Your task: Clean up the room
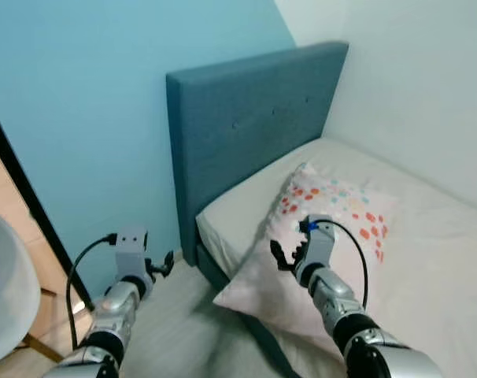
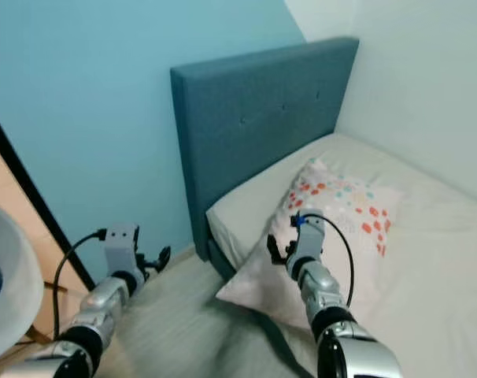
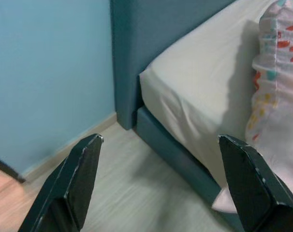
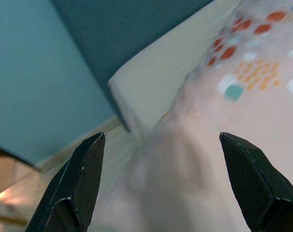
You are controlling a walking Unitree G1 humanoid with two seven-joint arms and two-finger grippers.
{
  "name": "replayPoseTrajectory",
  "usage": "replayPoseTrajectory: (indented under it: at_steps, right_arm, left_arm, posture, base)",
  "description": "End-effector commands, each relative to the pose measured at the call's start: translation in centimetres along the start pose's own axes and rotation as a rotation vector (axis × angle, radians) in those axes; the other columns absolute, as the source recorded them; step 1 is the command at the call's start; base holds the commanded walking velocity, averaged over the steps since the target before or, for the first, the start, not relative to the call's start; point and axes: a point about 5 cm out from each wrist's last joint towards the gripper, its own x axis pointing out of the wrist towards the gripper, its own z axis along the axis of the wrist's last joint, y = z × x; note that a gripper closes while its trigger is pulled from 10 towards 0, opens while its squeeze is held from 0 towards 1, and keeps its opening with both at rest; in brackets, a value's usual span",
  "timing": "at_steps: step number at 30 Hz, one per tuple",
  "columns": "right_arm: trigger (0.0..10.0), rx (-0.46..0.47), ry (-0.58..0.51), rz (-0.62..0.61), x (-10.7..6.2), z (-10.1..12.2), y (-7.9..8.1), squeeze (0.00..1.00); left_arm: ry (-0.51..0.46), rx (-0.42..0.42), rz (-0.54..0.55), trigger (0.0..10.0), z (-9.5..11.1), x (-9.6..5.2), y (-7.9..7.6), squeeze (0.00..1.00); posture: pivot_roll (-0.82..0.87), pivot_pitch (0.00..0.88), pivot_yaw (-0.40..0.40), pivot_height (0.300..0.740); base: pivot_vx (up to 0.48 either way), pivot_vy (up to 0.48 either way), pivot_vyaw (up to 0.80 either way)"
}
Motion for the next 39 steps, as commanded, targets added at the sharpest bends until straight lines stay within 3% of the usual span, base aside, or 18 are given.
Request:
replayPoseTrajectory:
  at_steps: [1, 30, 39]
  right_arm:
    - [10.0, 0.005, 0.01, -0.002, 0.0, -0.2, 0.0, 0.0]
    - [10.0, 0.017, 0.023, -0.006, 0.0, -0.5, 0.2, 0.0]
    - [10.0, 0.002, 0.066, -0.099, -0.4, -1.1, -1.1, 0.0]
  left_arm:
    - [0.004, -0.005, -0.004, 10.0, 0.0, 0.1, -0.1, 0.0]
    - [-0.005, -0.01, -0.007, 10.0, 0.4, 0.2, 0.0, 0.0]
    - [0.001, -0.01, -0.084, 10.0, 0.2, 0.3, -1.0, 0.0]
  posture:
    - [-0.06, 0.0, -0.068, 0.74]
    - [-0.06, 0.0, -0.057, 0.74]
    - [-0.06, 0.0, -0.057, 0.74]
  base:
    - [0.33, 0.0, 0.0]
    - [0.328, 0.0, 0.0]
    - [0.326, 0.0, -0.75]
